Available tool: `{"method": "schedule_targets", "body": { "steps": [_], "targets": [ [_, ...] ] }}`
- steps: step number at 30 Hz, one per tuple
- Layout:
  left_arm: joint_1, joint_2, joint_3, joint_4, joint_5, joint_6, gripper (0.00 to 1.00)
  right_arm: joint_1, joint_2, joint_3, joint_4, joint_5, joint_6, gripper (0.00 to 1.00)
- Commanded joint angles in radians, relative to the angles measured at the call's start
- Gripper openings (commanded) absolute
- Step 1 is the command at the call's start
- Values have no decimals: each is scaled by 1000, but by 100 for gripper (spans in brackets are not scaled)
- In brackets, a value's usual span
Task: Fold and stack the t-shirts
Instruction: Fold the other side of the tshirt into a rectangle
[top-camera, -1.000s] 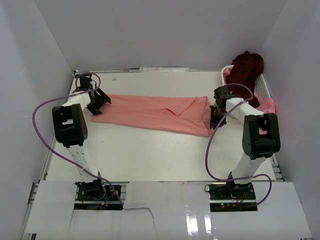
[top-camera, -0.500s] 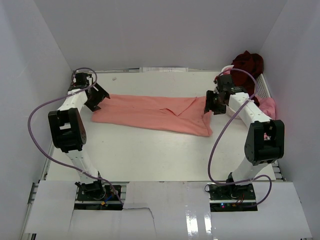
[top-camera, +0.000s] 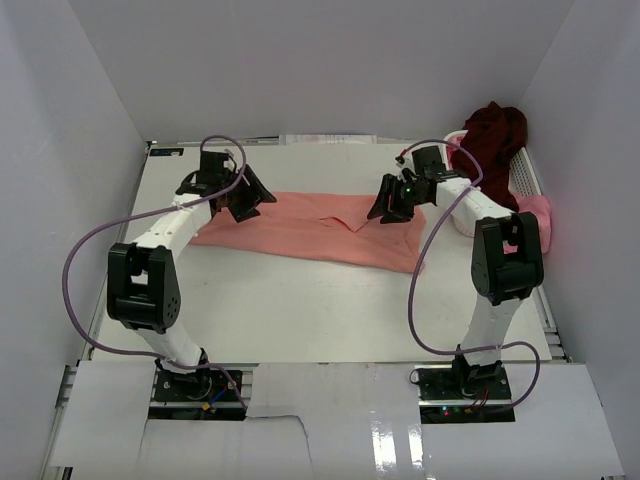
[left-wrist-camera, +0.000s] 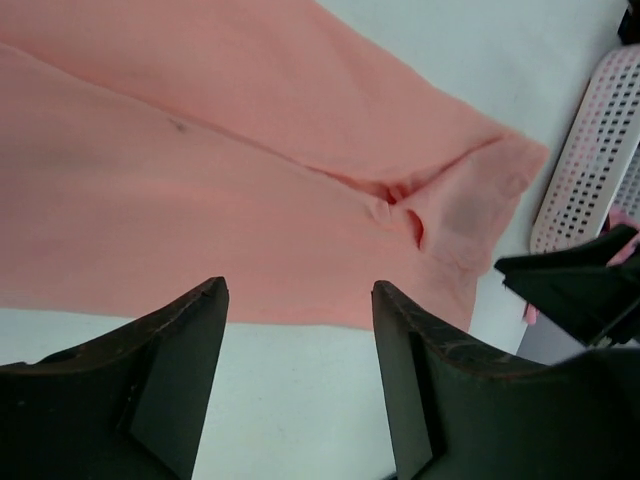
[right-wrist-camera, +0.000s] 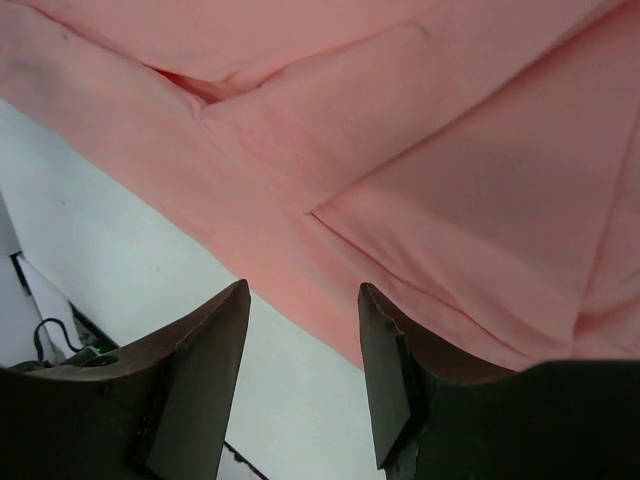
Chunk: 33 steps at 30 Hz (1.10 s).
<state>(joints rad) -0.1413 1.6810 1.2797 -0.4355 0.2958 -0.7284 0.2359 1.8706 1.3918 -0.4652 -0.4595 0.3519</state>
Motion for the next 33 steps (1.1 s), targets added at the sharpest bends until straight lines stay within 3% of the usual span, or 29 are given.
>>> {"method": "schedule_targets", "body": {
  "steps": [1,4,17,33],
  "targets": [
    [-72,-21,-42,76,23,-32,68,22,48,78,91,-117,79,54],
    [-124,3,-55,98,9,-52,63,37,88,88,125,-137,122,54],
    [-256,178,17,153,26,-80,67,105,128,70,109,-58,162,55],
    [-296,246,6,221,40,-112,68,112,186,58,129,1,170,57]
  ]
}}
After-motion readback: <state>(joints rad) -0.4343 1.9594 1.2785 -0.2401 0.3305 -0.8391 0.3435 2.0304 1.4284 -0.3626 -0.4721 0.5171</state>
